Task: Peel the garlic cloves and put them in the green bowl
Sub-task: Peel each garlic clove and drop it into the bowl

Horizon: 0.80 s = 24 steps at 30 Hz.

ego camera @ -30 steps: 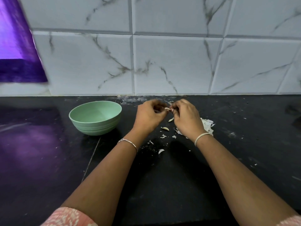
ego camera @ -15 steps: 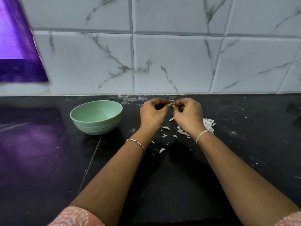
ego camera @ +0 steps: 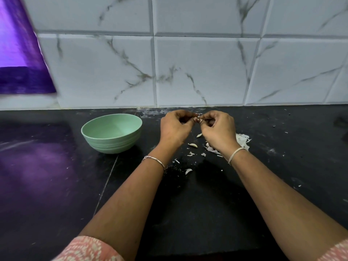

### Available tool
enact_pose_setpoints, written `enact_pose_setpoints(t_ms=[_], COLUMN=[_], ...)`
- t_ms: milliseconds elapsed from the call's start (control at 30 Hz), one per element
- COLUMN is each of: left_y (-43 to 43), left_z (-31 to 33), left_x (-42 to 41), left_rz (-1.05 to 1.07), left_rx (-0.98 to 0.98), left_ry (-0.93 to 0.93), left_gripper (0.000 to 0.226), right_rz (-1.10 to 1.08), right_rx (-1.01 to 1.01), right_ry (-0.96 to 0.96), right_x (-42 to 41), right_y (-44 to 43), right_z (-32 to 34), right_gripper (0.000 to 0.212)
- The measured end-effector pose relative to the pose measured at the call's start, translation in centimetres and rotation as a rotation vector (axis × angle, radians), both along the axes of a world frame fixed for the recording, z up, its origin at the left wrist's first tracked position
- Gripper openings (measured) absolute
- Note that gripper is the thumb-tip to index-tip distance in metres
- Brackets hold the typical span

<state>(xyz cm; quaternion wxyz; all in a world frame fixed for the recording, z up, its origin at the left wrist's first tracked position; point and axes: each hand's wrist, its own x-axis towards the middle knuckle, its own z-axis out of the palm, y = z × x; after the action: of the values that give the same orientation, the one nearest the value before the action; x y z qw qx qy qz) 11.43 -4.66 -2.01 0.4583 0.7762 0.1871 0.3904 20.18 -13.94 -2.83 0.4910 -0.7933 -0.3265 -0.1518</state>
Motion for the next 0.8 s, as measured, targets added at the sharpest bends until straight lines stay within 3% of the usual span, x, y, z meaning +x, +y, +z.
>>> enact_pose_setpoints(t_ms=[467,600,800], left_y=[1.2,1.5,1.3], left_z=[-0.1,-0.1,0.1], left_x=[0.0,-0.2,0.1], left_rz=[-0.06,-0.106,-0.185], left_rx=[0.013,0.097,0.095], left_ry=[0.029,-0.008,-0.096], left_gripper=[0.01,0.012,0.014], right_rz=[0.042,0.158,0.366], right_rx=[-0.009,0.134,0.327], right_ry=[0.075,0.275,0.8], right_x=[0.0,-0.6,-1.4], right_y=[-0.2,-0.2,-0.5], right_z=[-0.3,0.1,0.9], right_gripper=[0.02,0.02,0.016])
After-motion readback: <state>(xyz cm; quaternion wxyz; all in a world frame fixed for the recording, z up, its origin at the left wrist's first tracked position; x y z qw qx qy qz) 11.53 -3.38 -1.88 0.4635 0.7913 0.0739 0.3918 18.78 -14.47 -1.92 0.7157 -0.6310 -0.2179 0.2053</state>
